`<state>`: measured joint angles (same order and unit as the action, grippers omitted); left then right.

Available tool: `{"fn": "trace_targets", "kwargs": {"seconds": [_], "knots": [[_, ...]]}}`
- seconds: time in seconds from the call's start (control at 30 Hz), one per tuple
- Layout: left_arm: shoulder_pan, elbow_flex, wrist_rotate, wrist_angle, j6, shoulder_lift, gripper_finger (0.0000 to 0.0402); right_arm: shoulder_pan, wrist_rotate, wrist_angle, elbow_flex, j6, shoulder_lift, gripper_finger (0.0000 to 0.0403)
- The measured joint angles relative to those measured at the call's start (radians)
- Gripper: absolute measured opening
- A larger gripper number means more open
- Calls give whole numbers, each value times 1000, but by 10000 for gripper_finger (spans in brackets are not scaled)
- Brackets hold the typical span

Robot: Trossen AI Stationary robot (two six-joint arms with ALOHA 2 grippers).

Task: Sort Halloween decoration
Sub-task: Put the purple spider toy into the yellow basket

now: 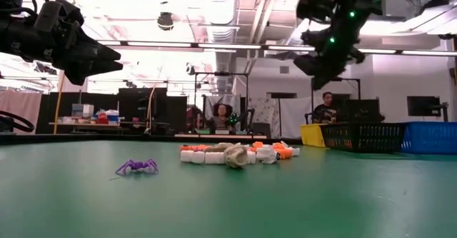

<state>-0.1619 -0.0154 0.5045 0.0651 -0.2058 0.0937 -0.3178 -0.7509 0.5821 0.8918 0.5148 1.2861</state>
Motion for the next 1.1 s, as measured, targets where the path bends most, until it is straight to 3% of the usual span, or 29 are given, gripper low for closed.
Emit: {"fn": "trace_targets", "kwargs": {"seconds": [0.2, 0.47, 0.8, 0.97, 1.1], "knots": [[0, 0, 0, 0, 0, 0, 178, -194, 121, -29, -14, 8, 30, 19], [0, 0, 0, 0, 0, 0, 178, -303, 290, -100, -14, -14, 141, 47], [0, 0, 0, 0, 0, 0, 178, -314, 316, -122, -13, -98, 181, 140], [0, 0, 0, 0, 0, 0, 178, -303, 337, -125, -13, -131, 86, 187], [0, 0, 0, 0, 0, 0, 178, -252, 352, -139, -13, -148, -22, 200]]}}
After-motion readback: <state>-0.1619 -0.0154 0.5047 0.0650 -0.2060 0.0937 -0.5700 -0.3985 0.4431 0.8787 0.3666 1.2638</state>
